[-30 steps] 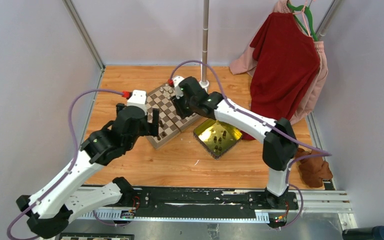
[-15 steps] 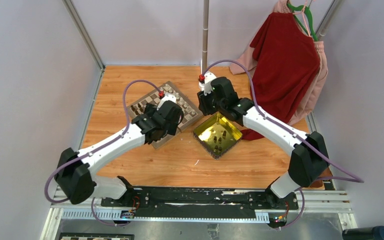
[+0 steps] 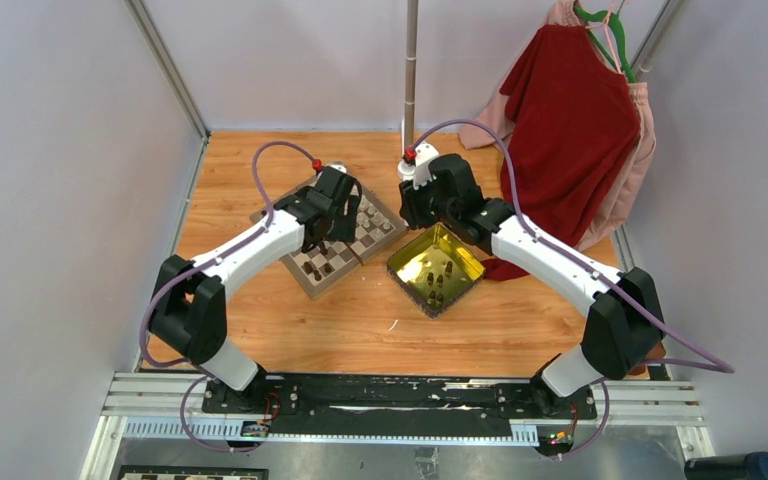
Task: Set up the chess pieces on the board
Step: Pick up the chess piece from the chessboard.
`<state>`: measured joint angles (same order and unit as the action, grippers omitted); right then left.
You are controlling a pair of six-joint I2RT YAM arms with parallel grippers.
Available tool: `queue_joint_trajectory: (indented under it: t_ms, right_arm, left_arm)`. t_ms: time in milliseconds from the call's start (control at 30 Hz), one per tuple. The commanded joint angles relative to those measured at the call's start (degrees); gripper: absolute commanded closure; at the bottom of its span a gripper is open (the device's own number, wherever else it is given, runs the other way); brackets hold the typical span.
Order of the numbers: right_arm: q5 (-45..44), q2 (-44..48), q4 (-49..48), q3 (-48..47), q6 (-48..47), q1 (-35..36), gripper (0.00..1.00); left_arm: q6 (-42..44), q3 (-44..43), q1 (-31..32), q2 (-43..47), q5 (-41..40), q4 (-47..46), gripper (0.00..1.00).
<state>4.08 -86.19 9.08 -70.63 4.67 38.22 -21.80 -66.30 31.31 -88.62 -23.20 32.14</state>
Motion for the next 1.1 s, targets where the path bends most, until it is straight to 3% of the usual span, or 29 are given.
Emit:
queue_joint_trajectory:
  t_ms: [0, 300, 567, 767, 900, 1067]
  right_arm:
    - [0.2, 0.0, -0.7, 0.5, 0.1, -0.8, 0.61]
    - [0.8, -1.7, -0.6, 0.0, 0.3, -1.0, 0.61]
    - [1.0, -2.5, -0.9, -0.2, 0.4, -1.1, 0.61]
    - [0.8, -2.6, -0.9, -0.1, 0.4, -1.2, 0.61]
    - [0.8, -2.7, -0.9, -0.1, 0.3, -1.3, 0.61]
    - [1.0, -2.9, -1.0, -0.1, 0.5, -1.5, 0.61]
  left_arm:
    - [-1.9, -2.9, -1.9, -2.5, 6.1, 1.5, 0.23]
    - [-3.8, -3.2, -4.2, -4.4, 7.5, 6.2, 0.24]
    - [-3.6, -2.7, -6.4, -5.2, 8.9, 5.9, 0.39]
    - [-3.3, -2.9, -7.1, -7.1, 9.9, 5.6, 0.42]
    - [-3.1, -2.9, -7.5, -7.7, 10.1, 5.5, 0.52]
    - [-3.1, -2.8, -8.0, -7.8, 10.1, 5.2, 0.53]
